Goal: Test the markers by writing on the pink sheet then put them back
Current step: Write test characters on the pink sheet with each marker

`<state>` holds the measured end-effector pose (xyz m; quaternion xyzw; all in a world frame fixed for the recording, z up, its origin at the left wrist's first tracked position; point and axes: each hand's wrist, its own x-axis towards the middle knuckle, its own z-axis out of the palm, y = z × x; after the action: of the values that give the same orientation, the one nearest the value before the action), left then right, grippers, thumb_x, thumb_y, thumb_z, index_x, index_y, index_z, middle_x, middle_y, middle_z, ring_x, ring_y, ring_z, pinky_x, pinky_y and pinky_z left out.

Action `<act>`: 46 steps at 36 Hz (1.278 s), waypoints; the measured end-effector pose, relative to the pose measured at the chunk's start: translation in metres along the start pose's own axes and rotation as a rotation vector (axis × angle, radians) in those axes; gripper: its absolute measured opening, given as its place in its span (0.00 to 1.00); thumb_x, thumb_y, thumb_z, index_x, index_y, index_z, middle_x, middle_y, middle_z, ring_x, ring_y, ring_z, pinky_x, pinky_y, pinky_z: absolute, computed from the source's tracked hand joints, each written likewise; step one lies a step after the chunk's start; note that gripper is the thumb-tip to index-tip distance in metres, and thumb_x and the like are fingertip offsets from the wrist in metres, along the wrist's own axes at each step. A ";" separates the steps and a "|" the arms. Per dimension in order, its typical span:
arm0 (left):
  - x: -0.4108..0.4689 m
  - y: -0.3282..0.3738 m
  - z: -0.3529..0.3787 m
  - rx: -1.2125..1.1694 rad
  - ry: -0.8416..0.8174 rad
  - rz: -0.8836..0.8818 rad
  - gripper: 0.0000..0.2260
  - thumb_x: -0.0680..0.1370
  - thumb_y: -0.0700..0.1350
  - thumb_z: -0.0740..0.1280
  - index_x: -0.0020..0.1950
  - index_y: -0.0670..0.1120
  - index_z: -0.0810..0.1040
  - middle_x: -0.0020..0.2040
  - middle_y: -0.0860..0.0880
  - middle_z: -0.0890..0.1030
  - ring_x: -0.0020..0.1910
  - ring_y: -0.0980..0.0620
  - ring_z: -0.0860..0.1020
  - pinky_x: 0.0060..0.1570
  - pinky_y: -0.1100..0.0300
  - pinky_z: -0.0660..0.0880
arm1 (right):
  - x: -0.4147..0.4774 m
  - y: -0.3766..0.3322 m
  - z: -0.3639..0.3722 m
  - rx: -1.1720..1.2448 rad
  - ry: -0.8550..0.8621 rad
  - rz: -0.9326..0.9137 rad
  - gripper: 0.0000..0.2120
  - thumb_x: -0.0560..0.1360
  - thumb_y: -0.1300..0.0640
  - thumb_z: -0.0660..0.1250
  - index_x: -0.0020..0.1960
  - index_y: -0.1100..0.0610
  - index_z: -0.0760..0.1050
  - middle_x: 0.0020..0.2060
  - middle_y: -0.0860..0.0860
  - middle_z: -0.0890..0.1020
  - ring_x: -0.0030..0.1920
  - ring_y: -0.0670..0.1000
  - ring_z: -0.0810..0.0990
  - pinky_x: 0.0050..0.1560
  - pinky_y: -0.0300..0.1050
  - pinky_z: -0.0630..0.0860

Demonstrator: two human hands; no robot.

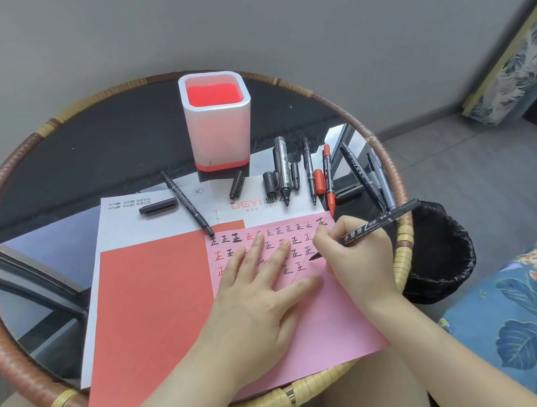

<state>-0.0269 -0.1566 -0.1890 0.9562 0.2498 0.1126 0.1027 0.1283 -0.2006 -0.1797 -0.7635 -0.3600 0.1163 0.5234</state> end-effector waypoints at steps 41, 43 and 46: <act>-0.001 -0.001 0.001 0.061 -0.027 -0.003 0.17 0.76 0.52 0.54 0.61 0.61 0.74 0.66 0.44 0.74 0.66 0.37 0.70 0.66 0.43 0.63 | 0.001 0.000 0.001 -0.064 0.020 -0.043 0.15 0.65 0.66 0.68 0.23 0.62 0.66 0.18 0.50 0.68 0.25 0.46 0.66 0.30 0.35 0.63; -0.001 -0.001 0.001 0.061 -0.030 -0.002 0.17 0.76 0.51 0.54 0.61 0.61 0.75 0.66 0.44 0.74 0.66 0.37 0.70 0.65 0.41 0.63 | 0.001 0.001 0.001 -0.066 0.029 -0.048 0.16 0.65 0.66 0.68 0.23 0.62 0.65 0.17 0.47 0.66 0.24 0.46 0.65 0.29 0.34 0.63; -0.001 -0.001 0.002 0.076 -0.027 -0.001 0.17 0.76 0.51 0.54 0.61 0.61 0.75 0.66 0.44 0.74 0.66 0.37 0.69 0.62 0.38 0.63 | 0.001 0.003 0.001 -0.043 0.013 -0.039 0.17 0.65 0.65 0.68 0.22 0.59 0.65 0.17 0.47 0.68 0.23 0.45 0.66 0.29 0.33 0.63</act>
<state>-0.0275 -0.1560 -0.1915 0.9608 0.2528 0.0903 0.0699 0.1301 -0.1997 -0.1822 -0.7683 -0.3736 0.0932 0.5114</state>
